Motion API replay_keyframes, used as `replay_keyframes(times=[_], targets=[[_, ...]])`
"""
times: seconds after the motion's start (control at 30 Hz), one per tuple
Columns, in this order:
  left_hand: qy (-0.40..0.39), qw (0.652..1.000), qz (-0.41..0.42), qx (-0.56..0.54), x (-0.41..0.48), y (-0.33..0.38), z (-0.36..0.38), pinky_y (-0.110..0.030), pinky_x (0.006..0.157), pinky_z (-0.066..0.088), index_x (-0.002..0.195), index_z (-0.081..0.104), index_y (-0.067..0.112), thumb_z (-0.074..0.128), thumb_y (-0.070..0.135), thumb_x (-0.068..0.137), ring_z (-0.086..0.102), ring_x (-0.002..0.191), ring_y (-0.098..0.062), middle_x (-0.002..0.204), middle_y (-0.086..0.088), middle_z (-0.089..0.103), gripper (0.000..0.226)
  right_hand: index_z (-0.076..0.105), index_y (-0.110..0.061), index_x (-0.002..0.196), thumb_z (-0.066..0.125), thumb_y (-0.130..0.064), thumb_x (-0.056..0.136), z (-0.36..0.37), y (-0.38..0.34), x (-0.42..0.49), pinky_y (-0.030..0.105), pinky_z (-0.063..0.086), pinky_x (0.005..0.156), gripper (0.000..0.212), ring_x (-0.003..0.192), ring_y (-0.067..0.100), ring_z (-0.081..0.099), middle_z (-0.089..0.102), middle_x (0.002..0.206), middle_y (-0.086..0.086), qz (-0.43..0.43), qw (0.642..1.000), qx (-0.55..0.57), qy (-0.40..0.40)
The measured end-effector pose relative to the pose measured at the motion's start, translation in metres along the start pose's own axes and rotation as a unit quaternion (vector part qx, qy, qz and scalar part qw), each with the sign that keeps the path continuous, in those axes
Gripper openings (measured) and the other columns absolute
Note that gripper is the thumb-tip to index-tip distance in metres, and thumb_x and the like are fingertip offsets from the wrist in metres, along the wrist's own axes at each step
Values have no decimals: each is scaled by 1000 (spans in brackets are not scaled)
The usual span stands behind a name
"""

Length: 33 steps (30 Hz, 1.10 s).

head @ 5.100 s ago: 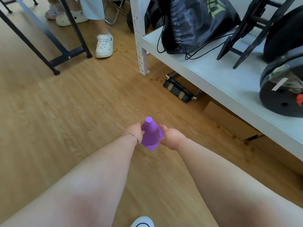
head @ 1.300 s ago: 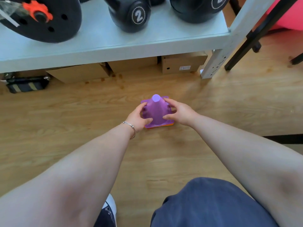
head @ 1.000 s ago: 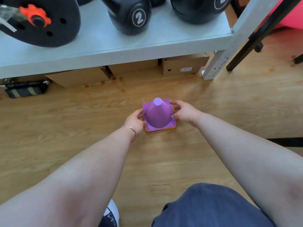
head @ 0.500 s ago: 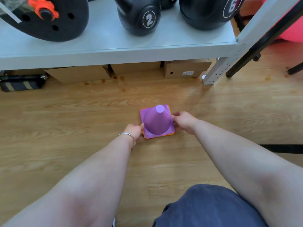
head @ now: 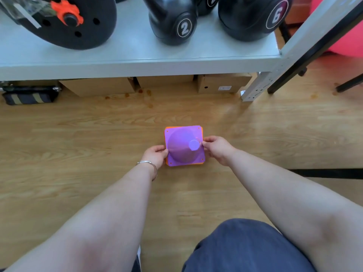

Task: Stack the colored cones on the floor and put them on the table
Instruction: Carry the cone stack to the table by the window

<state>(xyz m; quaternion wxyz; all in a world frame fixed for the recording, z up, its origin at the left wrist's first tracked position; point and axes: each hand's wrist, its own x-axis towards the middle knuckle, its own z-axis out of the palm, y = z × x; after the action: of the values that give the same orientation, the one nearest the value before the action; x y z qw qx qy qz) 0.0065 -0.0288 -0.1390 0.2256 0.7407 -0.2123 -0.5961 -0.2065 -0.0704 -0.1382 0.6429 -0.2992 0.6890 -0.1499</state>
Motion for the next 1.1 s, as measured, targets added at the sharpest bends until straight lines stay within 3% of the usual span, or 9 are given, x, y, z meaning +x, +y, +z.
replay_keyframes(times=[0.17,0.33,0.63,0.7,0.8,1.0,1.1], targets=[[-34,999,-11,-34,-69,34,-12,-38,92,54,123,56,3,57,7,92,67,102,-27,112,-14,67,32,65,-2,116,54,-9,97,-10,-13,-77,29,51,67,23,77,18,64,69,101,13,-4,997,73,40],[-36,998,-10,-41,-153,84,-38,-41,97,53,124,59,5,60,12,91,68,97,-24,110,-12,69,34,64,-5,122,56,-13,96,-14,-56,-169,29,52,66,28,86,19,67,71,105,10,-5,991,125,55],[-46,996,9,-81,-338,172,-72,-39,96,53,121,60,5,60,15,92,65,96,-21,114,-15,67,31,64,-4,121,61,-11,95,-44,-150,-356,24,52,58,27,63,6,64,69,85,1,-25,985,163,58],[-48,995,7,-92,-384,188,-76,-34,89,55,121,59,3,59,14,93,64,90,-18,109,-14,66,31,65,-6,120,61,-12,94,-52,-165,-401,24,51,59,27,62,6,64,69,85,1,-30,984,163,61],[-62,992,16,-107,-453,214,-84,-23,70,56,119,58,3,58,15,93,63,79,-13,97,-9,66,29,69,-8,115,62,-16,92,-65,-190,-467,29,50,71,25,78,15,62,71,90,2,-70,986,132,76],[-102,983,52,-145,-582,273,-103,-21,66,56,104,59,7,54,17,96,69,71,-10,89,-6,70,14,73,-11,110,65,-25,88,-89,-246,-586,42,57,88,27,91,20,70,76,103,6,-149,978,116,87],[-121,976,75,-165,-634,303,-111,-26,76,56,101,60,7,53,17,97,71,73,-11,86,-5,74,13,73,-14,112,66,-33,82,-98,-277,-637,47,57,90,36,98,21,71,76,103,3,-173,975,116,79]])
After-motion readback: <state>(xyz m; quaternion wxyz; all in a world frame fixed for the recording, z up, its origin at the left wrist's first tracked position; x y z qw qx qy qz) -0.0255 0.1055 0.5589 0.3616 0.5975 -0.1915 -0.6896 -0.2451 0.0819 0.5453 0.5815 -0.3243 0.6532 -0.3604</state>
